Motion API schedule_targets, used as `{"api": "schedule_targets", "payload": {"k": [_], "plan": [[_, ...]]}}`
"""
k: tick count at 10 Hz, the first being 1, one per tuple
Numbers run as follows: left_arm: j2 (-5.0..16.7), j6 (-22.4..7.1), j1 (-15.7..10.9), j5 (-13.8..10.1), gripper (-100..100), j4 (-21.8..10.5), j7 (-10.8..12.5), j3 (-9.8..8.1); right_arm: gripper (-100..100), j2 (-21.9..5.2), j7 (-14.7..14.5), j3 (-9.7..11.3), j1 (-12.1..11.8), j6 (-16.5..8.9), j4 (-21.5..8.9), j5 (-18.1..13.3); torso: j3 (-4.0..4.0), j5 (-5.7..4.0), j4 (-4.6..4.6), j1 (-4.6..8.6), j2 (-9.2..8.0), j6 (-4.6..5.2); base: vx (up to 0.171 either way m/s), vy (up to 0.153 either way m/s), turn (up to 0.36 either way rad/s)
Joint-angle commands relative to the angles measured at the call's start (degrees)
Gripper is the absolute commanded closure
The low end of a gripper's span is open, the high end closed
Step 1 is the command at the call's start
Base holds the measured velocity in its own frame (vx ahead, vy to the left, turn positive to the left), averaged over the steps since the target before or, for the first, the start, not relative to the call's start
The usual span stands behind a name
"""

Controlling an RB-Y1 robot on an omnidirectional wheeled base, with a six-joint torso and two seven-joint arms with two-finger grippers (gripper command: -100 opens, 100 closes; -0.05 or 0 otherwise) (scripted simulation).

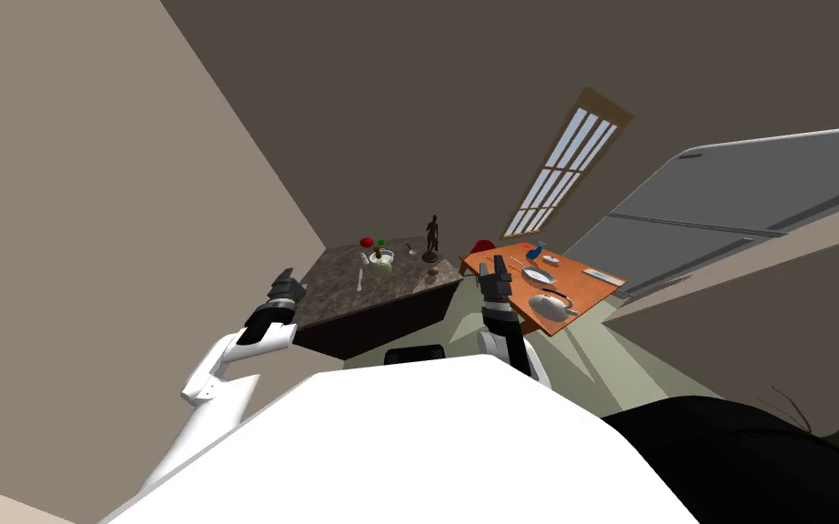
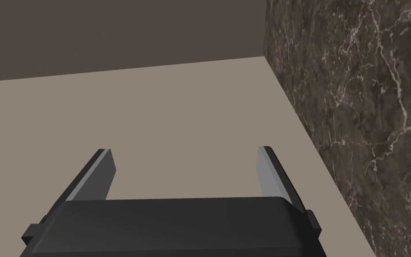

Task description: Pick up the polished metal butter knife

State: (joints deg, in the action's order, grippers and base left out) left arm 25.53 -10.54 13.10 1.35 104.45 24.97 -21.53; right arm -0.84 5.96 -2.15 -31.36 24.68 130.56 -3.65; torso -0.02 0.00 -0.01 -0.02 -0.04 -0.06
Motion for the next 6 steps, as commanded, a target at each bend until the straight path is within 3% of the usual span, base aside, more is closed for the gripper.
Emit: {"api": "schedule_targets", "payload": {"k": [1,2,3,4,5,6], "plan": [[-0.06,-1.94,-0.53,0.23,-100,-1.11,0.17,-0.21,0,0.00,0.00,0.00,0.00,0.00,0.00,0.00,0.00,0.00,0.00,0.00,0.00,0.00,-0.003,-0.003,0.028],[2.14,-4.05,-1.93,-0.04,-100,-3.89,2.38,-2.56,0,0.00,0.00,0.00,0.00,0.00,0.00,0.00,0.01,0.01,0.00,-0.02,0.02,0.00,-0.005,-0.018,-0.304],[2.14,-5.16,-1.93,-0.04,-100,-4.74,2.38,-2.56,0,0.00,0.00,0.01,0.01,0.00,0.00,0.00,0.02,-0.01,0.00,0.01,0.03,0.08,-0.006,-0.008,-0.167],[4.32,-7.09,-3.32,-0.31,-100,-6.50,4.66,-4.95,0,0.00,0.00,0.00,0.00,0.00,0.00,0.00,0.01,-0.01,0.00,-0.01,0.02,0.00,-0.007,-0.016,-0.249],[4.32,-9.26,-3.32,-0.31,-100,-8.04,4.66,-4.95,0,0.00,0.00,0.00,0.01,0.00,0.00,0.00,0.01,-0.01,0.00,0.01,0.03,0.06,-0.005,-0.009,-0.159],[4.32,-9.59,-3.32,-0.31,-100,-8.45,4.66,-4.95,0,0.00,0.00,0.00,0.00,0.00,0.00,0.00,0.01,0.01,0.01,-0.02,0.02,-0.01,-0.001,-0.002,0.015]]}}
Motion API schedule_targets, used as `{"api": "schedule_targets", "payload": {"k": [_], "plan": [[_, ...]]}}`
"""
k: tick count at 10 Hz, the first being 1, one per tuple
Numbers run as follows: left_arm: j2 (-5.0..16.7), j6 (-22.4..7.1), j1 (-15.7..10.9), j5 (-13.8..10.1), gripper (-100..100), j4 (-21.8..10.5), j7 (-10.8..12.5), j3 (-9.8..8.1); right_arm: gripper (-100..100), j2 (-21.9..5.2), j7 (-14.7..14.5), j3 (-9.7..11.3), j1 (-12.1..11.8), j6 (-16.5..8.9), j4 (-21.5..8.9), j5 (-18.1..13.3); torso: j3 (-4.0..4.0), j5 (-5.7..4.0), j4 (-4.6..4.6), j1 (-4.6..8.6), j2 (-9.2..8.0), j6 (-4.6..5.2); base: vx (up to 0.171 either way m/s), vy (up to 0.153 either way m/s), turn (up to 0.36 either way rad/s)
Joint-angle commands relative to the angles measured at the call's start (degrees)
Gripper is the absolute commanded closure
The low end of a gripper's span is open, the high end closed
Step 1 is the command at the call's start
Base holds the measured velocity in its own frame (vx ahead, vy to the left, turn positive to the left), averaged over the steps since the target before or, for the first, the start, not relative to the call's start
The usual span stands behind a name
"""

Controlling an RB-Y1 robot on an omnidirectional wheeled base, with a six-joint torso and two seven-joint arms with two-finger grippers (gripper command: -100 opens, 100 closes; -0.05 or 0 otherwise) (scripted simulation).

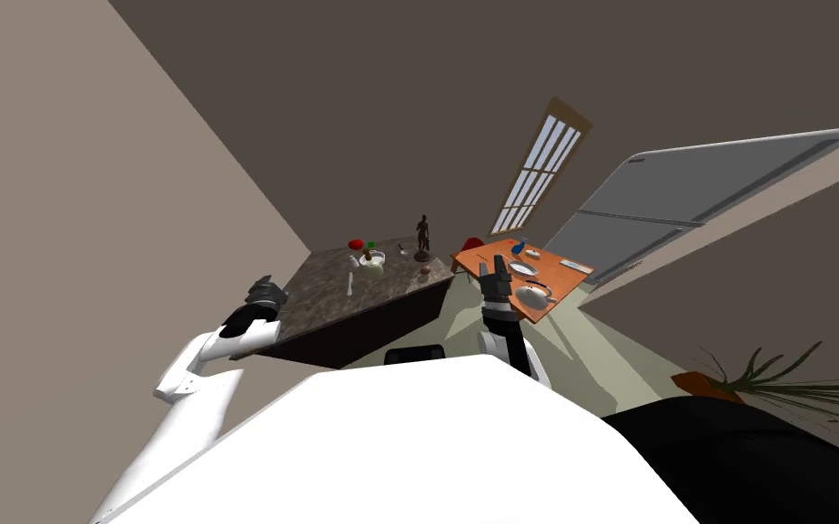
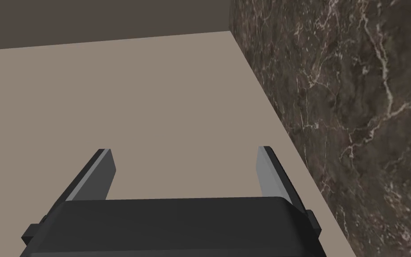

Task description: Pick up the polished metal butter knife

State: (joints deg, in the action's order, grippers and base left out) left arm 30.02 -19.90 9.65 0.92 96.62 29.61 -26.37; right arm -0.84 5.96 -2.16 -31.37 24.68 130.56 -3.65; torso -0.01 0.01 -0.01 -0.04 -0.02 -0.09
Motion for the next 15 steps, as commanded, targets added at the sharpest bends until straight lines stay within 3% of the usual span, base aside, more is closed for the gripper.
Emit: {"api": "schedule_targets", "payload": {"k": [1,2,3,5,6,7,9,10,12,13,15], "plan": [[1.97,-2.86,-1.23,-0.17,-100,-2.86,2.35,-2.52,0,0.00,0.00,0.00,0.00,0.00,0.00,0.00,0.00,0.00,0.00,0.00,0.00,0.00,-0.003,-0.016,-0.249],[1.97,-4.17,-1.23,-0.17,-100,-4.09,2.35,-2.52,0,0.00,0.00,0.01,0.01,0.00,0.00,0.00,0.01,-0.02,0.00,0.03,0.01,0.09,-0.003,-0.006,-0.200],[3.98,-6.08,-2.55,-0.46,-100,-5.91,4.72,-4.94,0,0.00,0.00,0.00,0.01,0.00,0.00,0.00,0.01,0.00,0.01,0.02,0.01,0.03,-0.002,-0.013,-0.268],[4.06,-8.17,-2.55,-0.46,-100,-8.29,4.72,-4.94,0,0.00,0.00,0.00,0.00,0.00,0.00,0.00,0.01,0.00,0.00,0.00,0.01,0.01,0.000,-0.002,-0.054],[6.11,-10.35,-3.82,-0.75,-100,-10.28,7.12,-7.36,0,0.00,0.00,0.00,0.00,0.00,0.00,0.00,0.01,0.01,0.00,-0.01,0.01,-0.01,0.001,-0.012,-0.271],[6.11,-12.20,-3.82,-0.75,-100,-10.64,7.12,-7.36,0,0.00,0.00,0.01,0.01,0.00,0.00,0.00,0.01,-0.02,0.00,0.03,0.02,0.08,0.001,-0.001,-0.156],[6.11,-12.20,-3.82,-0.75,-100,-12.23,7.12,-7.36,0,0.00,0.00,0.00,0.00,0.00,0.00,0.00,0.01,0.01,0.00,-0.01,0.02,-0.01,0.000,0.000,0.025],[8.10,-15.38,-5.05,-1.04,-100,-14.33,9.53,-9.76,0,0.00,0.00,0.00,0.00,0.00,0.00,0.00,0.01,0.01,0.00,-0.01,0.01,-0.01,0.001,-0.010,-0.278],[8.10,-16.24,-5.05,-1.04,-100,-16.23,9.53,-9.76,0,0.00,0.00,0.00,0.00,0.00,0.00,0.00,0.01,0.01,0.01,-0.01,0.02,0.01,0.001,0.003,-0.074],[10.05,-18.85,-6.24,-1.34,-100,-19.00,11.94,-12.13,0,0.00,0.00,0.00,0.00,0.00,0.00,0.00,0.01,0.01,0.00,-0.02,0.02,-0.02,0.003,-0.007,-0.236],[10.05,-20.27,-6.24,-1.34,-100,-19.80,11.94,-12.13,0,0.00,0.00,0.00,0.00,0.00,0.00,0.00,0.01,0.00,0.00,0.00,0.02,0.00,0.001,0.001,-0.072]]}}
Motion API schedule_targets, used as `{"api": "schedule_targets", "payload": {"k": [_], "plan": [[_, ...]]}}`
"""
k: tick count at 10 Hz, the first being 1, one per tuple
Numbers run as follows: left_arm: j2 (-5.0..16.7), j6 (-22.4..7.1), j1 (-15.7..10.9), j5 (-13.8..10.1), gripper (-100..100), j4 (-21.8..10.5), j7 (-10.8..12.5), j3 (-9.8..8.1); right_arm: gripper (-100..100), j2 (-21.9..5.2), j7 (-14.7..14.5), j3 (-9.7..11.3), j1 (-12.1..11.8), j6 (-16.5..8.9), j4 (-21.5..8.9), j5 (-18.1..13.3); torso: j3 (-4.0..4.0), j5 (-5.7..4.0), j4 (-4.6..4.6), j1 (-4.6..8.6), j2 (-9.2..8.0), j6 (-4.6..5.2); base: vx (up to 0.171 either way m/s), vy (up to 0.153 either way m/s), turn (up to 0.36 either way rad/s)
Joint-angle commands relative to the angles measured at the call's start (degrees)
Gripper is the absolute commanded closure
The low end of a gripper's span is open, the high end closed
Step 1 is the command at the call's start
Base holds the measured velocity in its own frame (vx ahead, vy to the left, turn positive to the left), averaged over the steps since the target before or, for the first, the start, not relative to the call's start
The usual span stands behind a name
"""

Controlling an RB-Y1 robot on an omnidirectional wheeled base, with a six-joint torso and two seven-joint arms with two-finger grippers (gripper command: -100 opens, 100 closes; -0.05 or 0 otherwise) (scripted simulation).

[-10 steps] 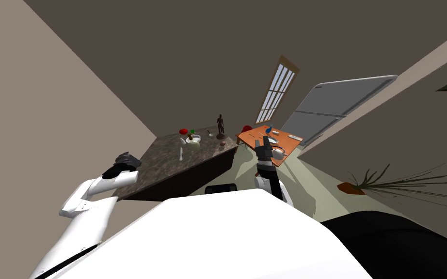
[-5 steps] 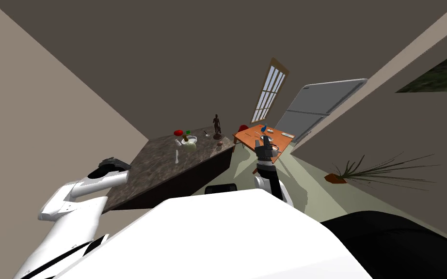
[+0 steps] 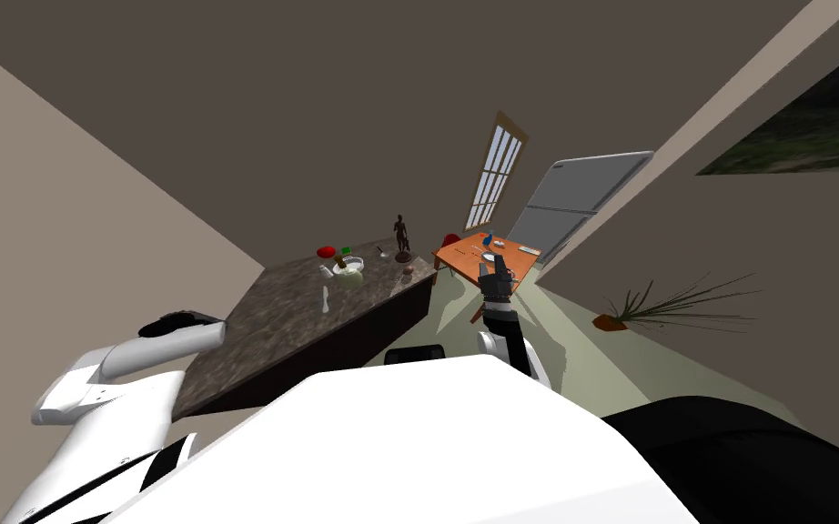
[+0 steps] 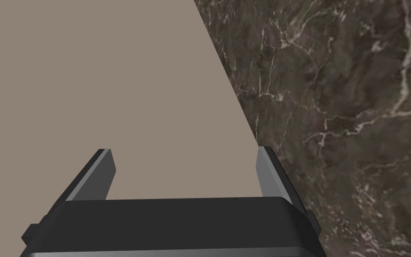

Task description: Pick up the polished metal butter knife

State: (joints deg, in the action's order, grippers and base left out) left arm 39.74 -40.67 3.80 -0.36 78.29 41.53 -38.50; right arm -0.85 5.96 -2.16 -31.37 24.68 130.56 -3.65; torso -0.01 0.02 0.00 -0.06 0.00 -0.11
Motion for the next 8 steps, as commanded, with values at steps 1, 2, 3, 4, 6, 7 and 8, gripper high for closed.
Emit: {"api": "schedule_targets", "payload": {"k": [1,2,3,4,6,7,8], "plan": [[0.33,0.51,-0.39,-0.06,-100,-1.92,0.01,0.00,0,0.00,0.00,0.00,0.00,0.00,0.00,0.00,0.00,0.00,0.00,0.00,0.00,0.00,0.000,-0.001,0.018],[2.22,-2.63,-1.53,-0.35,-100,-4.16,2.41,-2.33,0,0.00,0.00,0.00,0.00,0.00,0.00,0.00,0.00,0.00,0.00,0.01,0.00,0.01,0.003,-0.007,-0.250],[2.22,-3.50,-1.53,-0.35,-100,-5.67,2.41,-2.33,0,0.00,0.00,0.01,0.01,0.00,0.00,0.00,0.01,-0.02,0.00,0.03,0.01,0.08,0.004,0.003,-0.164],[4.05,-5.03,-2.63,-0.66,-100,-7.64,4.78,-4.63,0,0.00,0.00,0.00,0.00,0.00,0.00,0.00,0.01,-0.01,0.00,0.00,0.01,0.01,0.007,0.001,-0.250],[4.05,-7.46,-2.63,-0.66,-100,-9.63,4.78,-4.63,0,0.00,0.00,0.00,0.00,0.00,0.00,0.00,0.01,-0.01,0.00,0.00,0.03,0.01,0.004,0.004,-0.055],[5.82,-10.03,-3.69,-0.96,-100,-11.78,7.13,-6.88,0,0.00,0.00,0.00,0.00,0.00,0.00,0.00,0.00,0.01,0.00,-0.01,0.01,-0.02,0.006,-0.005,-0.206],[5.82,-11.37,-3.69,-0.96,-100,-12.72,7.13,-6.88,0,0.00,0.00,0.00,0.01,0.00,0.00,0.00,0.01,-0.01,0.00,0.02,0.02,0.06,0.006,0.003,-0.165]]}}
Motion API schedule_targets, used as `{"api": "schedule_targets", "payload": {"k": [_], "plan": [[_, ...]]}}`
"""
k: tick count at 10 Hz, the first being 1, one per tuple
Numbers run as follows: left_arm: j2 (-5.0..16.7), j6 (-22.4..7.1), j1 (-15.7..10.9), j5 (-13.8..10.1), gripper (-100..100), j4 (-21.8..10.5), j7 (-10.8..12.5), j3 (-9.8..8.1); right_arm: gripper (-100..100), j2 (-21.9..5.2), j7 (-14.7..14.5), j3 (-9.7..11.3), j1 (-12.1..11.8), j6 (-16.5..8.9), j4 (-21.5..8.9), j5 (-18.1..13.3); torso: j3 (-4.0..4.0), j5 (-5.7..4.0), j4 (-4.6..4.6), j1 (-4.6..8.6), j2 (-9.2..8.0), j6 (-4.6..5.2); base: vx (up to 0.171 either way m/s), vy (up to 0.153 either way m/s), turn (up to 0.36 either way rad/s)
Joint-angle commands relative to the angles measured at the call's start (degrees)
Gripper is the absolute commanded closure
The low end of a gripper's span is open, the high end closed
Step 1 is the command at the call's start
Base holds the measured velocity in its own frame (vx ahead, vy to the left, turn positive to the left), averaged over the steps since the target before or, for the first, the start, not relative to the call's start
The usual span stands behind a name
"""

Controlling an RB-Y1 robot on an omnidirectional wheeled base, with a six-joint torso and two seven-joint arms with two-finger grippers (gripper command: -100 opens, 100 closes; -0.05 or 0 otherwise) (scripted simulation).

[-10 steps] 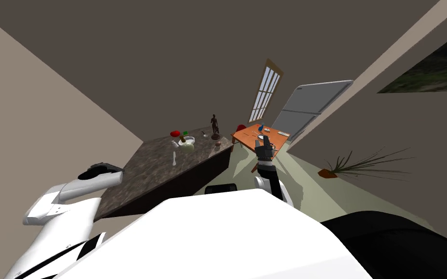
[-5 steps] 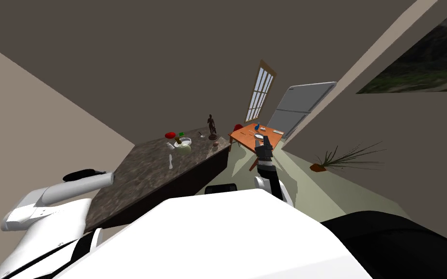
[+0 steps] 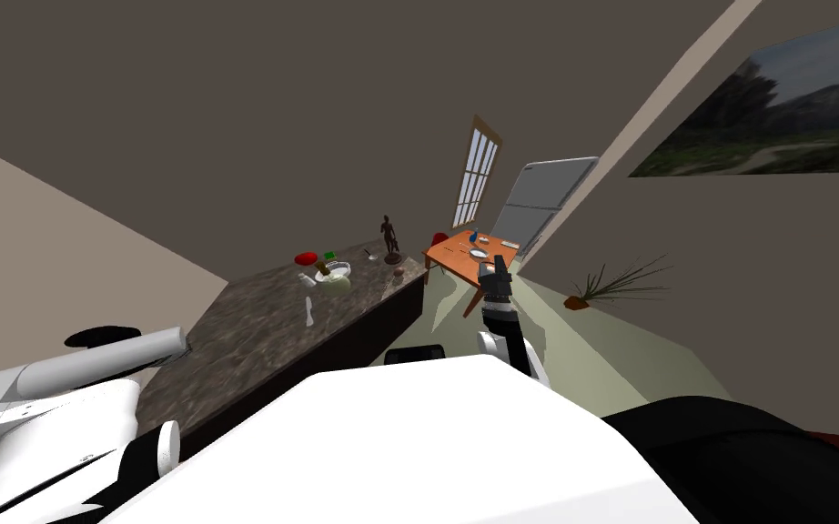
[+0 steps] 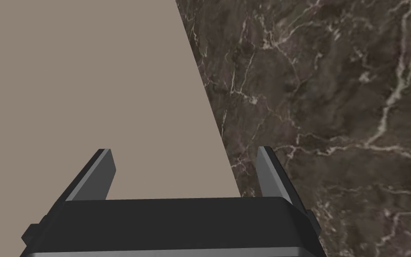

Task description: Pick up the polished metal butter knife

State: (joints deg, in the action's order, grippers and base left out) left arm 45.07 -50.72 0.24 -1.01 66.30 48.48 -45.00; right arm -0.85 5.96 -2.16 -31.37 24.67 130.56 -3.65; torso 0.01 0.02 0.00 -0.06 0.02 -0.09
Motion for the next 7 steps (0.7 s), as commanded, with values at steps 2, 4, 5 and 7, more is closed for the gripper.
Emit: {"api": "schedule_targets", "payload": {"k": [2,4,5,7], "plan": [[2.20,-3.91,-1.14,-0.63,-100,-3.92,2.50,-2.58,0,0.00,0.00,0.00,0.00,0.00,0.00,0.00,-0.01,0.00,0.00,0.00,-0.02,-0.03,0.004,0.000,-0.118],[2.20,-5.17,-1.14,-0.63,-100,-5.71,2.50,-2.58,0,0.00,0.00,0.00,0.00,0.00,0.00,0.00,0.00,0.00,0.00,0.00,0.01,-0.01,0.006,0.005,-0.068],[3.86,-8.11,-2.11,-0.94,-100,-7.57,4.78,-4.72,0,0.00,0.00,0.00,-0.01,0.00,0.00,0.00,-0.01,0.01,0.00,0.00,-0.01,-0.05,0.009,-0.002,-0.171],[5.44,-10.63,-3.04,-1.26,-100,-12.28,6.99,-6.79,0,0.00,0.00,0.00,0.00,0.00,0.00,0.00,0.01,0.01,0.01,0.00,0.02,0.00,0.012,0.004,-0.230]]}}
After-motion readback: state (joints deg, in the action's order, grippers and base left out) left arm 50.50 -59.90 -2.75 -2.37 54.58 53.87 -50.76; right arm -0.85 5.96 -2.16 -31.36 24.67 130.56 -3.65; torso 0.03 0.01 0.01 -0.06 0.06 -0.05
